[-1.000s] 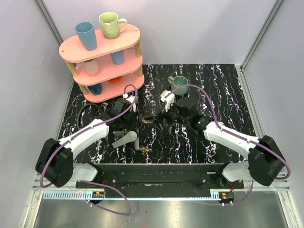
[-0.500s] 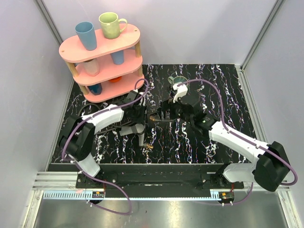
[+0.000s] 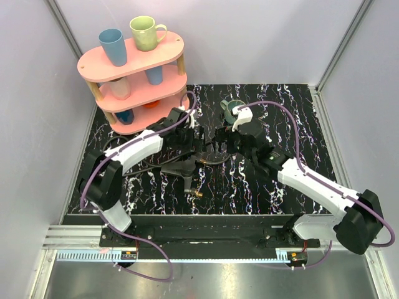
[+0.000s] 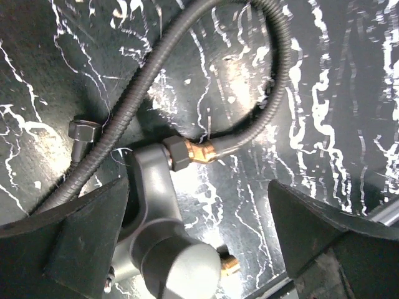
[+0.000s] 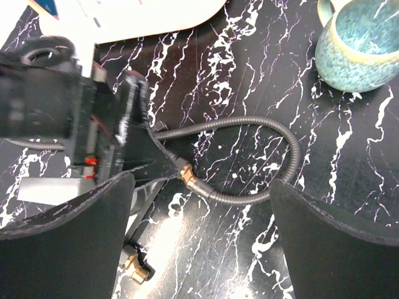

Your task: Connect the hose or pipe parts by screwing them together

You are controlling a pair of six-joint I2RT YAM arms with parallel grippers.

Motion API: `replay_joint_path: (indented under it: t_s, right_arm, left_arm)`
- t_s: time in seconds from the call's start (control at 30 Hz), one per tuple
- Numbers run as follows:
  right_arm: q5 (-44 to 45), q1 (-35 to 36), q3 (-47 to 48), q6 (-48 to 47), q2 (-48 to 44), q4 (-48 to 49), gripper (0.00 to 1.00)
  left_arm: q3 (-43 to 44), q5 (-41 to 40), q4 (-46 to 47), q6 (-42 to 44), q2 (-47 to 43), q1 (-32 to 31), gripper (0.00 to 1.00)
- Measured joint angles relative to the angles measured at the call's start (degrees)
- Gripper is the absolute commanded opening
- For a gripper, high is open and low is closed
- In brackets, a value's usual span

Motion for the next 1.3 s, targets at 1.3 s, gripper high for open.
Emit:
replay_joint_path:
  t_s: [1.3]
  right_arm:
    - [9.0,0.0,-5.7,8.0,-26.5,-12.5,1.0]
  left_arm:
    - [-23.6,-16.2,-1.6,0.5,-77.3,-0.1,0.99]
